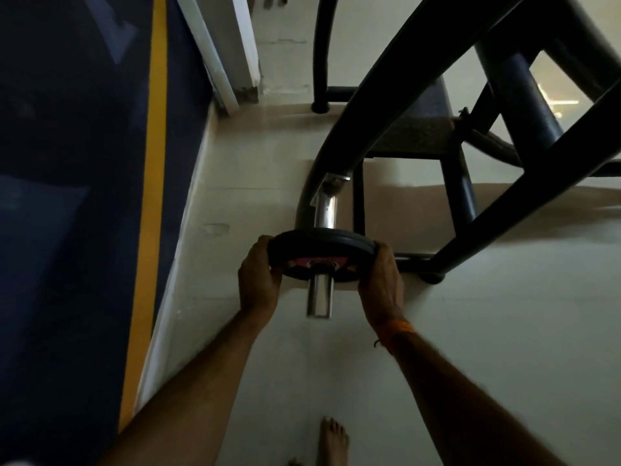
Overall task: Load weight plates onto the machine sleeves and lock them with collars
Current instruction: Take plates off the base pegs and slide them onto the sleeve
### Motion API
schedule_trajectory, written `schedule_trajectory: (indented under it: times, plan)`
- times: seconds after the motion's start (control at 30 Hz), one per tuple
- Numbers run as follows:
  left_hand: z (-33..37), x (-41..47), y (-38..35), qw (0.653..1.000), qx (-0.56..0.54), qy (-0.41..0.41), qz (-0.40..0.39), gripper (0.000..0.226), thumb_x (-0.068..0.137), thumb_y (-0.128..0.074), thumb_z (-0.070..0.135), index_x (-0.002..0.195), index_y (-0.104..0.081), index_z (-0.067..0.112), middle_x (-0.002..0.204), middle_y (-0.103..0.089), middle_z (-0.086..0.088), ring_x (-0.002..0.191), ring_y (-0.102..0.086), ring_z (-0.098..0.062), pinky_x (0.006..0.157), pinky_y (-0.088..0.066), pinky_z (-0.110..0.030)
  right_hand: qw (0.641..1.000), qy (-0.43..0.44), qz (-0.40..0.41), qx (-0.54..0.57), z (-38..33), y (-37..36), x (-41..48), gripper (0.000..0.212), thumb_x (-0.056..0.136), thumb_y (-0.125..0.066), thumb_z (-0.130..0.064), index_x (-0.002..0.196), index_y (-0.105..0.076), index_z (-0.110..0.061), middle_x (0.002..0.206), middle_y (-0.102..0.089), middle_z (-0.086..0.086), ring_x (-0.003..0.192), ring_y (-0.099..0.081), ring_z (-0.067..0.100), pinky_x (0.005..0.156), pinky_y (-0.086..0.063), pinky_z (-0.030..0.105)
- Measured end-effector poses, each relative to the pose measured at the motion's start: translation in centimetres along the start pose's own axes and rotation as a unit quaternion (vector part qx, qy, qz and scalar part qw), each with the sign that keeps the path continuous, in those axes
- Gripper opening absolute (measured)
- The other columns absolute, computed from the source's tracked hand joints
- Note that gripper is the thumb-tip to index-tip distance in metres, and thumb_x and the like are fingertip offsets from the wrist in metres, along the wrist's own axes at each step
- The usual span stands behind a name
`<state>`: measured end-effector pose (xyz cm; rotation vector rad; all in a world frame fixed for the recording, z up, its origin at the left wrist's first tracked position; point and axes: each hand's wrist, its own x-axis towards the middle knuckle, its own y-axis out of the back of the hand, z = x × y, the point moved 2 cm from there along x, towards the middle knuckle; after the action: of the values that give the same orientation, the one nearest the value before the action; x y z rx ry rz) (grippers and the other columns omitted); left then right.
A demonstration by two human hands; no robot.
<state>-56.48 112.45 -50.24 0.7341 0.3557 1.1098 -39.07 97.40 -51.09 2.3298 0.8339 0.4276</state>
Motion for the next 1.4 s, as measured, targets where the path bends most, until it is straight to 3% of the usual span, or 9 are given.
schedule_trajectory:
  times: [0.23, 0.43, 0.57, 0.7, 0.87, 1.0, 1.13, 1.27, 1.4]
  plan:
    - [0.1, -12.6, 4.1, 0.999, -0.015, 0.045, -0.008, 0.034, 0.089, -0.071, 0.005, 0.119, -0.058, 0.014, 0.108, -0.067, 0.002, 0.103, -0.066, -0.02, 0.083, -0.051, -0.029, 1.0, 0.016, -0.024, -0.006, 0.4, 2.0, -11.6, 0.045, 0.09, -0.061, 0.006, 0.124, -0.046, -0.019, 0.114, -0.06, 0.003, 0.1, -0.065, 0.022, 0.078, -0.062, 0.041]
    - [3.7, -23.0, 9.4, 1.0, 0.018, 0.022, 0.007, 0.057, 0.085, -0.077, 0.005, 0.136, -0.055, 0.013, 0.123, -0.07, -0.008, 0.115, -0.067, -0.025, 0.094, -0.058, -0.045, 0.999, 0.045, -0.008, -0.003, -2.9, 9.5, -21.6, 0.048, 0.087, -0.066, 0.005, 0.129, -0.048, -0.011, 0.113, -0.063, 0.01, 0.098, -0.065, 0.022, 0.077, -0.053, 0.027]
    - [11.7, -27.9, 14.5, 1.0, 0.007, -0.017, 0.014, 0.051, 0.084, -0.077, 0.011, 0.132, -0.058, 0.014, 0.119, -0.071, -0.006, 0.11, -0.069, -0.024, 0.087, -0.059, -0.045, 0.997, 0.061, 0.038, 0.025, -6.6, 18.4, -26.0, 0.051, 0.09, -0.065, 0.003, 0.136, -0.046, -0.01, 0.123, -0.061, 0.011, 0.109, -0.063, 0.02, 0.087, -0.059, 0.032]
    - [21.3, -32.1, 18.4, 0.998, -0.019, -0.066, 0.013, 0.048, 0.081, -0.078, 0.037, 0.124, -0.06, 0.025, 0.11, -0.073, 0.005, 0.1, -0.071, -0.019, 0.078, -0.059, -0.04, 0.986, 0.107, 0.114, 0.059, -9.8, 29.5, -28.9, 0.049, 0.094, -0.066, -0.007, 0.139, -0.048, -0.006, 0.13, -0.06, 0.01, 0.117, -0.062, 0.021, 0.095, -0.057, 0.031]
    - [32.2, -35.3, 18.9, 0.99, -0.049, -0.131, 0.035, 0.073, 0.073, -0.053, 0.086, 0.114, -0.064, 0.027, 0.097, -0.074, 0.006, 0.087, -0.072, -0.02, 0.069, -0.058, -0.036, 0.964, 0.142, 0.213, 0.068, -9.8, 41.1, -30.3, 0.048, 0.09, -0.073, -0.006, 0.135, -0.055, -0.004, 0.12, -0.065, 0.01, 0.104, -0.066, 0.026, 0.084, -0.059, 0.042]
    - [40.2, -36.4, 17.0, 0.98, -0.047, -0.182, 0.059, 0.045, 0.079, -0.078, 0.052, 0.108, -0.067, 0.02, 0.093, -0.074, 0.001, 0.082, -0.069, -0.018, 0.063, -0.042, -0.023, 0.943, 0.161, 0.284, 0.071, -8.4, 49.3, -30.8, 0.048, 0.087, -0.077, -0.012, 0.132, -0.061, -0.008, 0.117, -0.069, 0.005, 0.102, -0.066, 0.016, 0.085, -0.054, 0.02]
    - [47.9, -37.2, 13.1, 0.973, -0.068, -0.215, 0.045, 0.049, 0.08, -0.074, 0.057, 0.115, -0.064, 0.025, 0.1, -0.074, 0.003, 0.091, -0.071, -0.021, 0.074, -0.057, -0.037, 0.933, 0.17, 0.31, 0.074, -5.7, 57.2, -29.4, 0.048, 0.088, -0.078, -0.008, 0.133, -0.062, -0.01, 0.118, -0.071, 0.002, 0.102, -0.067, 0.016, 0.081, -0.056, 0.025]
    - [54.8, -37.1, 9.2, 0.971, -0.088, -0.217, 0.045, 0.054, 0.081, -0.075, 0.058, 0.122, -0.062, 0.026, 0.105, -0.072, 0.007, 0.092, -0.068, -0.014, 0.075, -0.056, -0.033, 0.92, 0.193, 0.336, 0.049, -2.7, 64.0, -25.9, 0.05, 0.086, -0.08, -0.006, 0.133, -0.062, -0.006, 0.118, -0.071, 0.006, 0.105, -0.065, 0.012, 0.086, -0.054, 0.02]
    - [60.5, -36.7, 6.6, 0.969, -0.078, -0.227, 0.06, 0.057, 0.081, -0.078, 0.053, 0.124, -0.062, 0.02, 0.098, -0.061, 0.014, 0.082, -0.053, -0.002, 0.064, -0.032, -0.008, 0.915, 0.2, 0.345, 0.055, -0.5, 68.7, -22.5, 0.054, 0.085, -0.08, -0.002, 0.135, -0.061, -0.003, 0.122, -0.069, 0.009, 0.111, -0.055, 0.0, 0.09, -0.051, 0.014]
